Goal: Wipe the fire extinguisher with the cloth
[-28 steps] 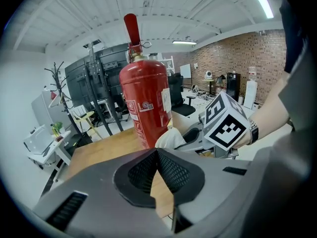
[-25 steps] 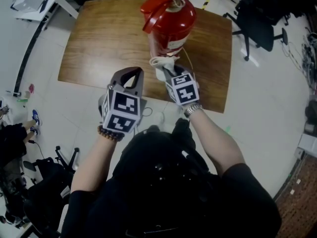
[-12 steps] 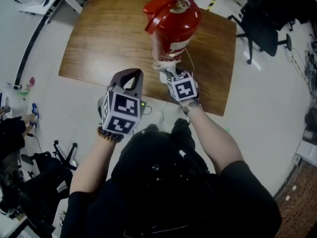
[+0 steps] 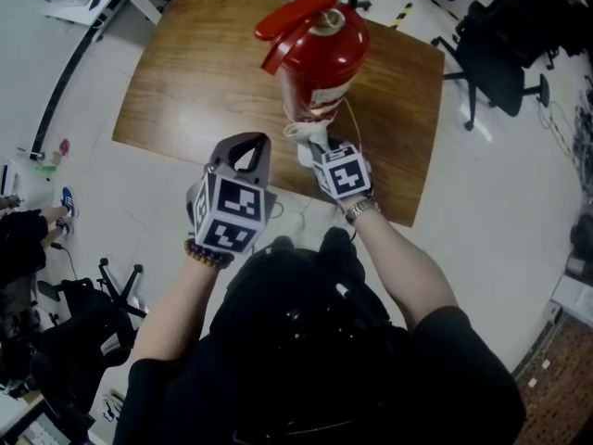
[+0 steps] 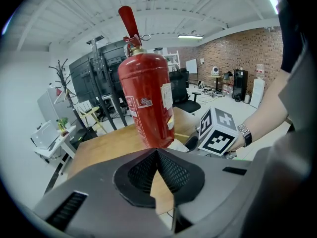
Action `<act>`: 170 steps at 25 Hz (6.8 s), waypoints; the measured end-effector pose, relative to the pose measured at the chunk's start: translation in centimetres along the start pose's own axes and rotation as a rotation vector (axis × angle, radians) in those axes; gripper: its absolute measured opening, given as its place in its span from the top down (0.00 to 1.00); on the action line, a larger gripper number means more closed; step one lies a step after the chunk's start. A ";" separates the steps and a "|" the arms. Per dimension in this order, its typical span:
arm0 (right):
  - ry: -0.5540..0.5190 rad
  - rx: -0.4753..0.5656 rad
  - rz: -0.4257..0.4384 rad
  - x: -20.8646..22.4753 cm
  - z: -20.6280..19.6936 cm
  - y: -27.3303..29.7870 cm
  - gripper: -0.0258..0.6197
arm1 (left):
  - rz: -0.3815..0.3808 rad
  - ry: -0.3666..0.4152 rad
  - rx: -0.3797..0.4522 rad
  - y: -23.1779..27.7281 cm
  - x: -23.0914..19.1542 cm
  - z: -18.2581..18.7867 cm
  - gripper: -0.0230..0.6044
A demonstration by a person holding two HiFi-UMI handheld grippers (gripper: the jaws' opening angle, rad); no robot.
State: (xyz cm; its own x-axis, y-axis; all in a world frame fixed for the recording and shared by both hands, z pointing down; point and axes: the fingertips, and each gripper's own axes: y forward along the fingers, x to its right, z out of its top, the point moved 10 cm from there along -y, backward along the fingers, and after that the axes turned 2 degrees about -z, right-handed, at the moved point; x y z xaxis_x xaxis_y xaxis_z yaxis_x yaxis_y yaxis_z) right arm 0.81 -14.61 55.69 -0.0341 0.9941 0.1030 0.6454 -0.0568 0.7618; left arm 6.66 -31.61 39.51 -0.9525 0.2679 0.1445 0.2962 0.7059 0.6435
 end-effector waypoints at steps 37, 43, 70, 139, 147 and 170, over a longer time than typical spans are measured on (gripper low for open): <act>-0.297 0.533 0.285 3.8 15.9 -24.4 0.78 | 0.256 -0.204 0.080 -1.9 5.8 4.8 0.96; -0.269 0.582 0.240 3.6 19.0 -25.7 0.78 | 0.247 -0.176 0.109 -3.6 5.2 4.6 0.96; -0.349 0.494 0.152 4.5 18.2 -23.7 0.78 | 0.228 -0.165 0.133 -3.5 7.3 5.5 0.96; -0.580 -0.046 0.365 8.7 3.0 1.1 0.78 | 0.518 -0.492 -0.131 2.2 16.5 4.3 0.96; -0.578 -0.058 0.347 8.7 2.6 0.8 0.78 | 0.514 -0.489 -0.128 1.5 16.6 3.8 0.96; -0.464 0.316 0.288 8.8 8.0 -19.3 0.78 | 0.394 -0.347 0.044 -3.0 18.1 4.6 0.96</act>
State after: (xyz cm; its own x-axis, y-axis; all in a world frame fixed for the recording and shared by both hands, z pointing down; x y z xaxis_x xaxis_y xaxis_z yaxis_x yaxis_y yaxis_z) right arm -5.87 -4.02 36.82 0.4632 0.8838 -0.0664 0.7762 -0.3683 0.5117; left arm -11.12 -25.90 36.70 -0.6916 0.7144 0.1069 0.6366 0.5329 0.5574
